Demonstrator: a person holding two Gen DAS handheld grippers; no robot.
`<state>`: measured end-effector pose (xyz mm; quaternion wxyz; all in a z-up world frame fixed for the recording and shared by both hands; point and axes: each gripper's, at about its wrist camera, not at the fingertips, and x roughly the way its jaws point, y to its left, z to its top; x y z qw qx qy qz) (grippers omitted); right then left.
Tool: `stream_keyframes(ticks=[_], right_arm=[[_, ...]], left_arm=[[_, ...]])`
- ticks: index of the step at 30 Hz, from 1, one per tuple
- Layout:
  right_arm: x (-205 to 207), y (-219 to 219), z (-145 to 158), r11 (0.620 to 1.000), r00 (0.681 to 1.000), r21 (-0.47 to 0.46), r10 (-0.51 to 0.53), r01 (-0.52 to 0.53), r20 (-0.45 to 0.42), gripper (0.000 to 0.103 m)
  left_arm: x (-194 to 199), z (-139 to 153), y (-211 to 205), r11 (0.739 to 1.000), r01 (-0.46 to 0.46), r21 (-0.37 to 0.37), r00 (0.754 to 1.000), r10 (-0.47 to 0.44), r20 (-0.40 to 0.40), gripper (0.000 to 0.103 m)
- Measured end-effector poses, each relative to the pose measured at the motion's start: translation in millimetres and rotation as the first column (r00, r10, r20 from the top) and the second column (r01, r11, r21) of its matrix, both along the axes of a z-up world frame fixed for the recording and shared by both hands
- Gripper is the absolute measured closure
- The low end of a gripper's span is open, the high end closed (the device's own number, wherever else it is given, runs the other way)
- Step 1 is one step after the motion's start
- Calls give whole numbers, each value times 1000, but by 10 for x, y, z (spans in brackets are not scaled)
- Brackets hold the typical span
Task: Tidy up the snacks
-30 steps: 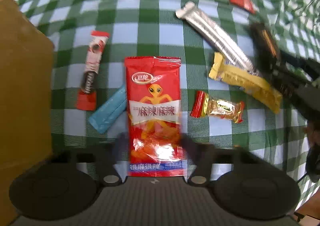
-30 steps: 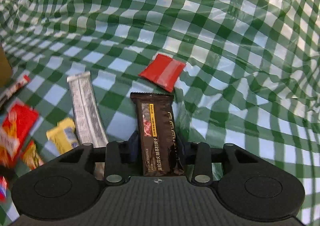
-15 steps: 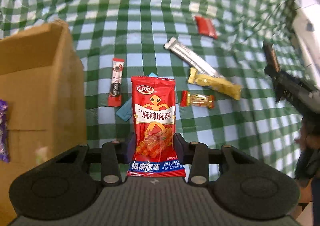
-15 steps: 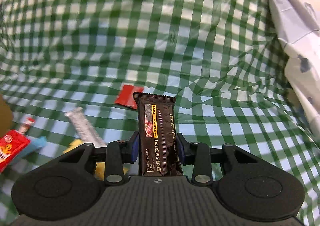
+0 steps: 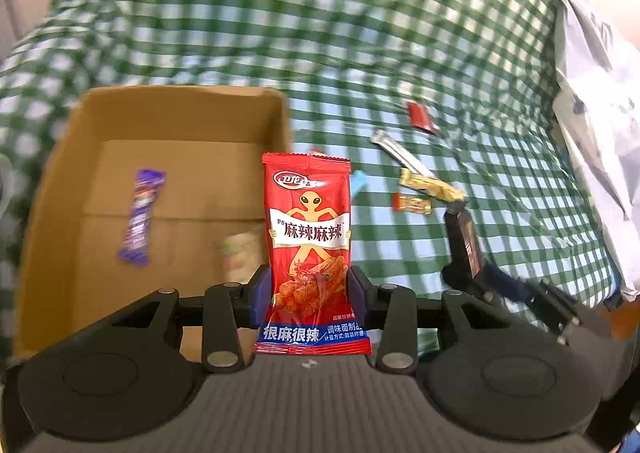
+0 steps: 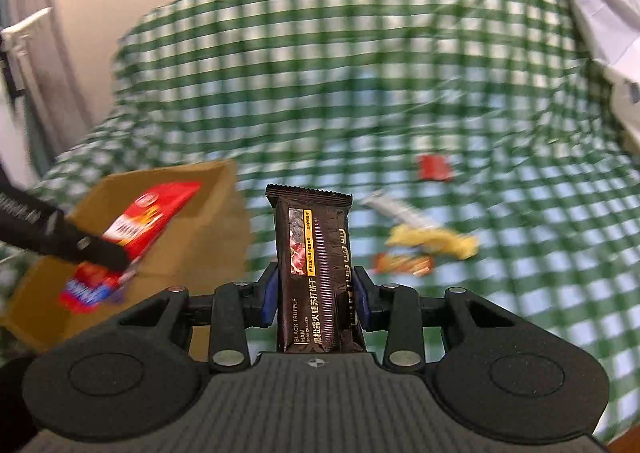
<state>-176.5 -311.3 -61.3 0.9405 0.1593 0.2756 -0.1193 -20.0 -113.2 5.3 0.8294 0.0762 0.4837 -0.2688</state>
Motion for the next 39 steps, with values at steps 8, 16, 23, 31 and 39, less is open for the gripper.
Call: stream_keyframes(ticks=[8,16,23,31,39], right_arm=[[-135,1073,306,989,989,13,148,-148,23,64],[-218,1676,526,980,980,-40,196,-196,11,64],[-191,1898,535,974,976,-63,218,-218,-15,64],[-172,1972,536,967,971,-79,239,-241,-24,64],[-193,1988,538,967,970,-82,241,-242,-19,64]], left_arm=[[-216,207,1045,996,-88,-32,996,88,27,58],[-273,221,1604,990,-131,-58,989,134,55,58],[-287,215,1808,986,-152,-72,986,157,62,58],[-289,238,1880,982,-173,-72,981,178,75,58],[-316,240,1900,982,-176,-71,980,181,78,58]])
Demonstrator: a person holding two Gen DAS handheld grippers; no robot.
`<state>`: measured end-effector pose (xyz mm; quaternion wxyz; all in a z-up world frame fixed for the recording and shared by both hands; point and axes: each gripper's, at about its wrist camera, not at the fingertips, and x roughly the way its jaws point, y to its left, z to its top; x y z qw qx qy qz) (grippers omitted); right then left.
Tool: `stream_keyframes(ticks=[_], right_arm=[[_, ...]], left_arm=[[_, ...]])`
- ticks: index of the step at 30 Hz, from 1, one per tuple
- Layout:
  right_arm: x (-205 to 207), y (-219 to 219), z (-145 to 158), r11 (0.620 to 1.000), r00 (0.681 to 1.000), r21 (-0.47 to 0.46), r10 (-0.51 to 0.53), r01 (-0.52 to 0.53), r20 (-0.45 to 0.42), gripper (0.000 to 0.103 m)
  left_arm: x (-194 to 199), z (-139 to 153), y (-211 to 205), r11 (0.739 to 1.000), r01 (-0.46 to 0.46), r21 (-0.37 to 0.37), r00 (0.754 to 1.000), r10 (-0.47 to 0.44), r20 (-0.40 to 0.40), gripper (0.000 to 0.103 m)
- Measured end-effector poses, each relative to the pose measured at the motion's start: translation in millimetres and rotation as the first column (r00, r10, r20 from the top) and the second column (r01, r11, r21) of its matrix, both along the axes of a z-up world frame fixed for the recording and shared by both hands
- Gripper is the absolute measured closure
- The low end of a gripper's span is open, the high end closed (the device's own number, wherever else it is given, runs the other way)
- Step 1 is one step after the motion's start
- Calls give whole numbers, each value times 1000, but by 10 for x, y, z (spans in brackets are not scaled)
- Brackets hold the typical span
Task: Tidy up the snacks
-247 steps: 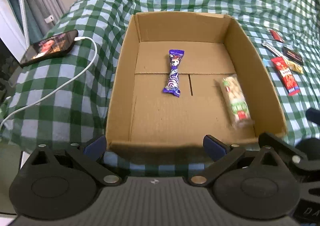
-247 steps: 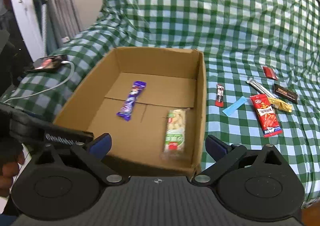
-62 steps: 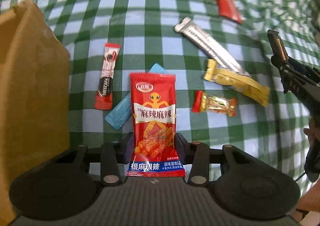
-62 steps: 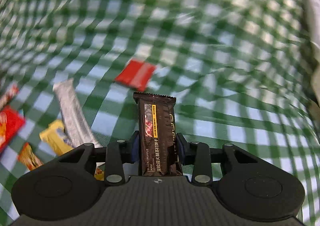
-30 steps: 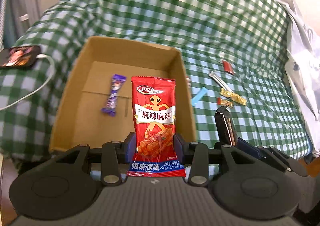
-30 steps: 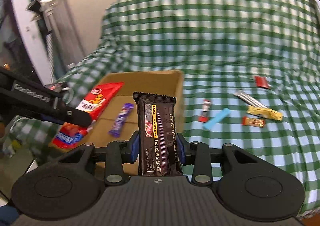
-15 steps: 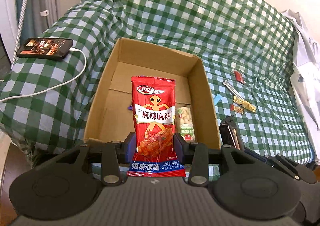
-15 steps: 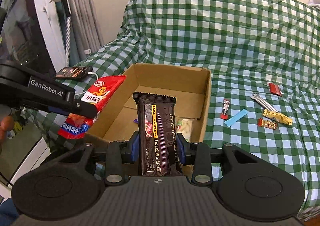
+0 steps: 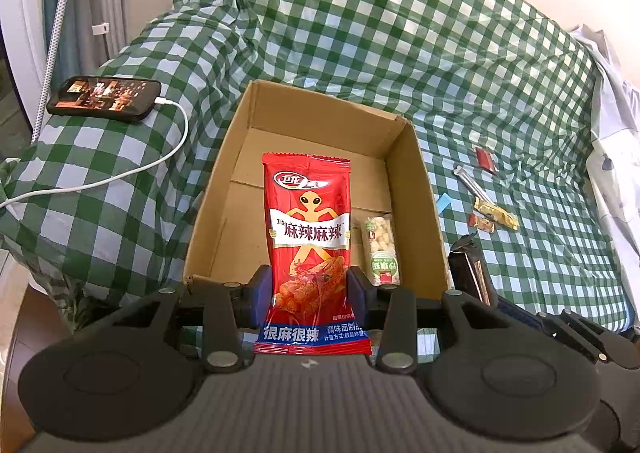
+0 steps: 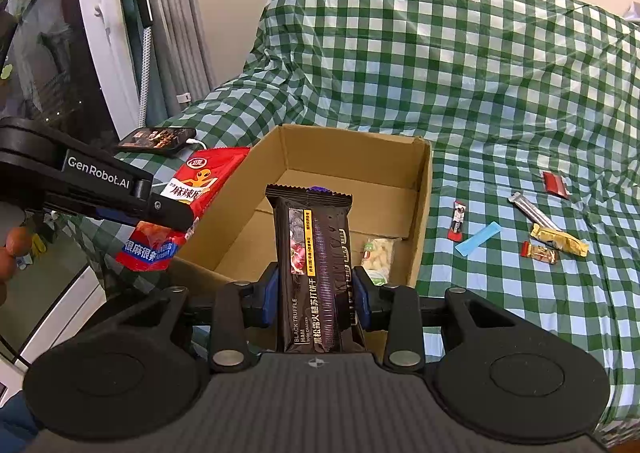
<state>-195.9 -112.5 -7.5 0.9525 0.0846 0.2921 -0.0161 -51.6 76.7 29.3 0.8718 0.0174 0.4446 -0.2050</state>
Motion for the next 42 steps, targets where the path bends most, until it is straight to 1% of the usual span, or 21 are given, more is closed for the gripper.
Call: stream_keyframes(ticks=[14,21,31,42], right_arm=[[-8,-21,12,1000,1000,0,-6,6,-1,64],[59,-37,14,1000,1000,-4,-3,3,-11,64],[338,-73,-2,1000,1000,-4,4,-4,-20,64],[679,-190,-113,1000,998,13,-10,11,-61,64]], left_arm=[[-9,10,-11,1000,6,5,1000,-6,5,58],[94,-10,-27,1000,3,15,1000,-3,4,58],[347,-64,-83,999,-1,44,1000,0,13,58],[639,-233,-206,997,16,76,1000,-16,-8,58]])
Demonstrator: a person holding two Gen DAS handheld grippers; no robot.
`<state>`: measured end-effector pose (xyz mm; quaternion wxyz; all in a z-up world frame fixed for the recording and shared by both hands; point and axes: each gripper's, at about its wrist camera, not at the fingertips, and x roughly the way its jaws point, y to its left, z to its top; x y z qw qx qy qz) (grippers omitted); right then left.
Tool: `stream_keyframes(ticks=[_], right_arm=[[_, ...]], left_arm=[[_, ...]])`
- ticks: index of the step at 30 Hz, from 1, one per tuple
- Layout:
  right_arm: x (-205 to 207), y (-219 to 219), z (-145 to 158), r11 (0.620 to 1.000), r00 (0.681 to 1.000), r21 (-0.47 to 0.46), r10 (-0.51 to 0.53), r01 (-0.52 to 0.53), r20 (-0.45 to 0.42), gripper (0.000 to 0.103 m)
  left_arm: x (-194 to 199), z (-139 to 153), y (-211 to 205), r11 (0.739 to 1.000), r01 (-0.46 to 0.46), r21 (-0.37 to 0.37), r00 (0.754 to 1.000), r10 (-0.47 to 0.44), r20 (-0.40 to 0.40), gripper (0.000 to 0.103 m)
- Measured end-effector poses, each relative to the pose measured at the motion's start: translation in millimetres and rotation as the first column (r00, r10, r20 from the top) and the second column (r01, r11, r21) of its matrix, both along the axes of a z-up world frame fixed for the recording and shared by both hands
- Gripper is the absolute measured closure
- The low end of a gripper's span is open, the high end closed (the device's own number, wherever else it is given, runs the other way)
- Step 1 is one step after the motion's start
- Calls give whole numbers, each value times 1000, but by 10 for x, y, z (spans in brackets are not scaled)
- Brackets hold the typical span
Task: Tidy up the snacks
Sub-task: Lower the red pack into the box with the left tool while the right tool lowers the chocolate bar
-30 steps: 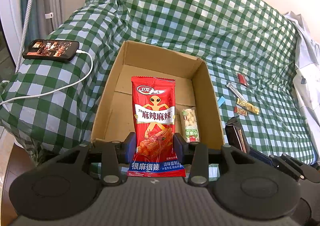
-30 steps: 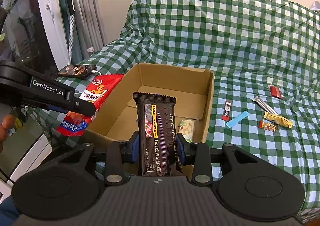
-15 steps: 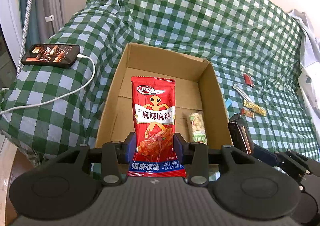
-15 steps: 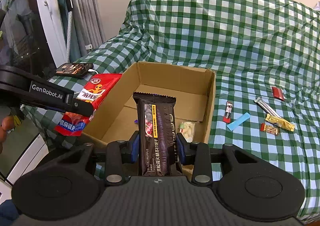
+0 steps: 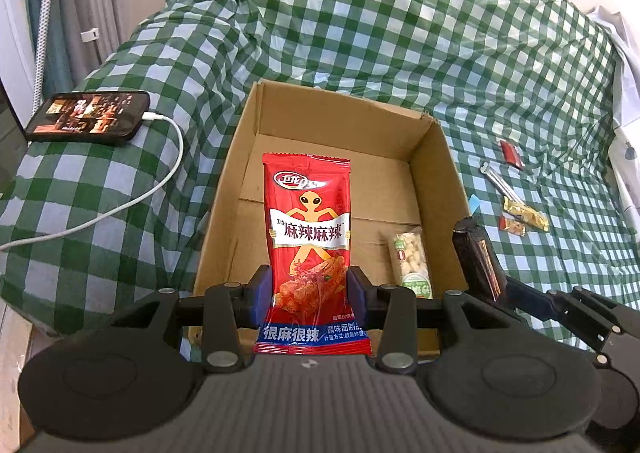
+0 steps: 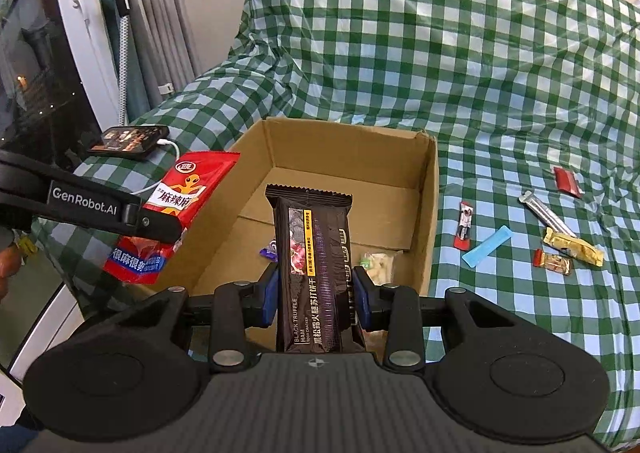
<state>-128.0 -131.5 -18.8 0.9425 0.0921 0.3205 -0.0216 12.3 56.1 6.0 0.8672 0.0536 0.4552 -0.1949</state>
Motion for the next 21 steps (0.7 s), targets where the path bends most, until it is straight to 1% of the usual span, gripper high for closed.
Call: stream_keyframes(ticks=[11,21], right_arm=[[356,-151,-178,999,998,21,-31,32,-50,64],[631,-179,-370,998,995,44,-51,55,-88,64]], left_arm=[[313,-270,-199,999,21,38,999,-20,-36,58],[559,-548,-231,996,19,87,997,-12,-78,58]])
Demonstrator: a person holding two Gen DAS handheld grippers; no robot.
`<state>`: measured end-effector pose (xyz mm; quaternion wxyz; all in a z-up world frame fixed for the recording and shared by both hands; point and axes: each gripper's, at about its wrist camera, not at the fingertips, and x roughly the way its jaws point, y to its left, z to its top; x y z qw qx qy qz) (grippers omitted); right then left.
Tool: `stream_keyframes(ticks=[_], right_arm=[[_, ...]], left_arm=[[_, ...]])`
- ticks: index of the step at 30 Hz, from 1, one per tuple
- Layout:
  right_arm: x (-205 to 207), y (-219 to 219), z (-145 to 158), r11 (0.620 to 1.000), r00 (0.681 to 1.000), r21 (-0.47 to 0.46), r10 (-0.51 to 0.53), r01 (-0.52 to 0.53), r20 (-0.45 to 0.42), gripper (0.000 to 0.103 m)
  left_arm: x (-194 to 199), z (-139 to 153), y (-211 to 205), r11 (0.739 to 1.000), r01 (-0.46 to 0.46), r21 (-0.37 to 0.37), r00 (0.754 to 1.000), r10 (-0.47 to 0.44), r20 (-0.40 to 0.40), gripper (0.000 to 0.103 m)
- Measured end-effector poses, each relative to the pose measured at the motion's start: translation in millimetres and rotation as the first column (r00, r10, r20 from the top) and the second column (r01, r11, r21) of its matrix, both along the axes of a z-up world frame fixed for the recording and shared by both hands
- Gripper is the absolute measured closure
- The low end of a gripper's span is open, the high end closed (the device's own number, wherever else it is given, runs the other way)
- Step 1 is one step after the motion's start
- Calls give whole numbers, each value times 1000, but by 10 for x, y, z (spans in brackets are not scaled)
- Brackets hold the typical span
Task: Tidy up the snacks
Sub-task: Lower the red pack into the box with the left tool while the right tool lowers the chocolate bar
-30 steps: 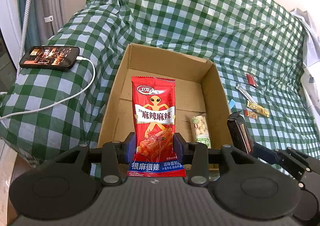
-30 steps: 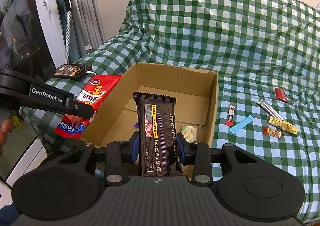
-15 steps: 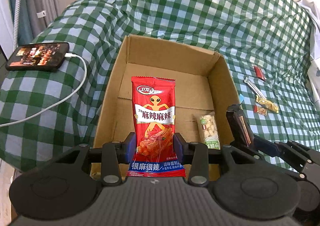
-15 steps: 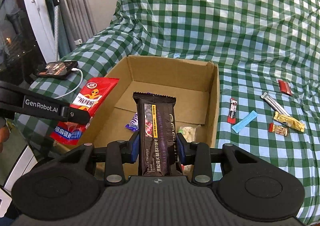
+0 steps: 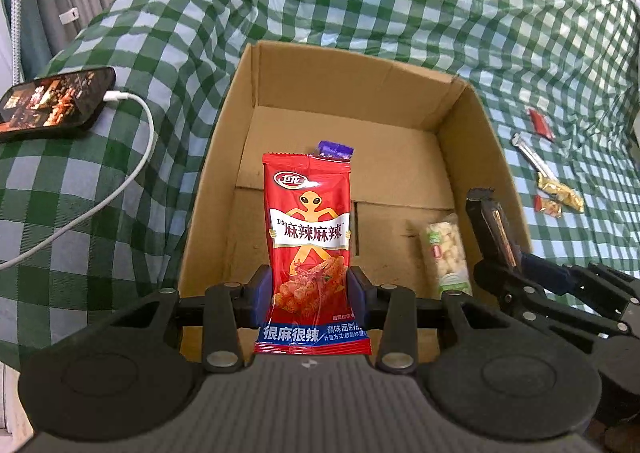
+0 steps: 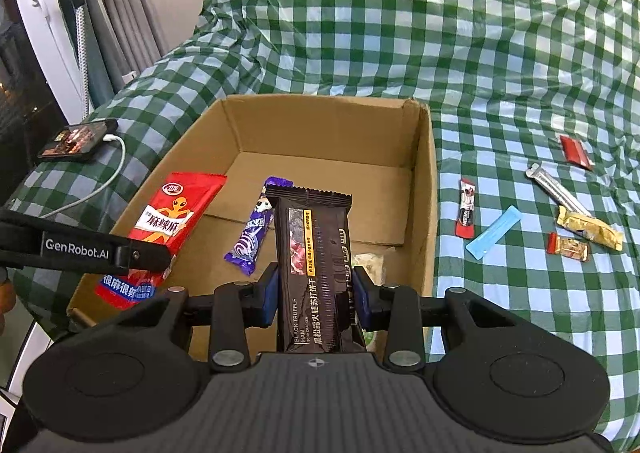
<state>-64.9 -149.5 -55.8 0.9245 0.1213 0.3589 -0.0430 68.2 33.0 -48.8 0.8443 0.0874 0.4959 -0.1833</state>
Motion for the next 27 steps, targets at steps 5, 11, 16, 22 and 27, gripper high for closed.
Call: stream_keyframes(ticks=[5,11,16,22,27], right_arm=[[105,-11,-92,1000,1000,9,6,-6,-16,64],[220,-38,-152,1000,1000,9,3,-3,-25,64],[308,-51,-199,1000,999,7,-15,15,-36,64],[428,-116,-176,997,998,35,-63,64,-29,51],[348,-187,-86,993,994,56,-103,105,-33,22]], left_arm=[[81,-61,-40,1000,1,8,1000,-1,-9,58],[155,-122,-97,1000,13,19,1000,-12,-16,58],[187,-177,-159,999,26,42,1000,-25,-16,58],[245,-204,-208,997,44,67,999,-42,-34,19],[92,-95,-114,991,30,127,998,-37,56,0]])
